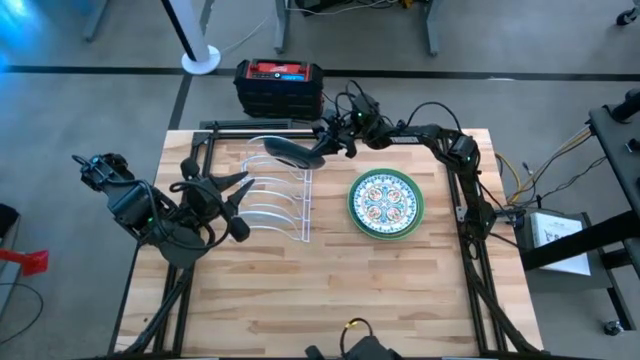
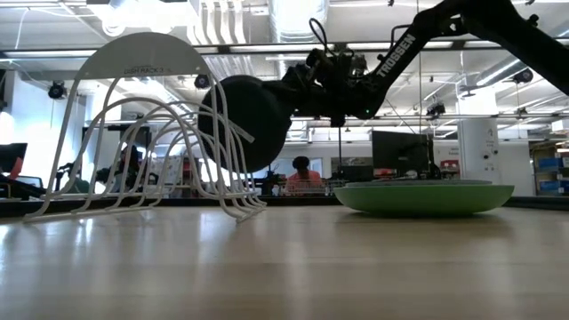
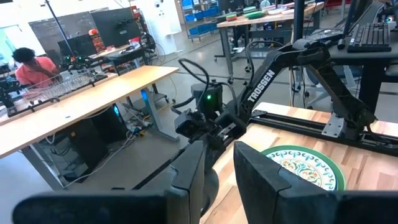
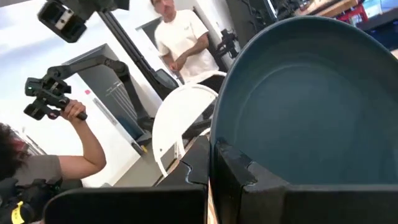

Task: Sort dishes
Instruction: Put the dark blue plate in the dish rack

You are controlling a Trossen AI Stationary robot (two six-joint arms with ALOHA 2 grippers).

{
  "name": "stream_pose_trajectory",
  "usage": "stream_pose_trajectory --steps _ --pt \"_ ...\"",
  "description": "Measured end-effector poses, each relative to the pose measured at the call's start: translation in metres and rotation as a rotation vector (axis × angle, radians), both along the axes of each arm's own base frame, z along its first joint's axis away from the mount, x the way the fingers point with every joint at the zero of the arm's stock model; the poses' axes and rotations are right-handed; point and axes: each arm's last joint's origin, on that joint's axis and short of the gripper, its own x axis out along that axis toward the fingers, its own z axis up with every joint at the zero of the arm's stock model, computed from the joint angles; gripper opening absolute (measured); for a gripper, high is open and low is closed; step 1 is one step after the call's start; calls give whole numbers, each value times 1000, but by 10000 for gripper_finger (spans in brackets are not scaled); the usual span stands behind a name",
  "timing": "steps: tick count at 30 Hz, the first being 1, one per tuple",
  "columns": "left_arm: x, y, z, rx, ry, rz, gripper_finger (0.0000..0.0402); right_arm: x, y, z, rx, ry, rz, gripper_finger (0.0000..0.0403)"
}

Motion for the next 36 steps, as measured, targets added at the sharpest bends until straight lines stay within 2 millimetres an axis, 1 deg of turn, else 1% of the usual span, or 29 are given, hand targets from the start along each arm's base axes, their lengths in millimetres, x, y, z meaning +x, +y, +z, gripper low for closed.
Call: stream_pose_trajectory --steps 14,20,29,36 --pt "0 0 0 -1 -1 1 77 1 -1 -15 -7 59 -35 0" --pt "0 0 0 -4 -3 1 77 2 -2 -17 -2 76 -79 2" --pt "0 0 0 -6 -7 3 77 3 -3 -19 22 105 -123 34" --pt "0 0 0 6 -16 19 77 3 -3 -21 25 125 -136 50"
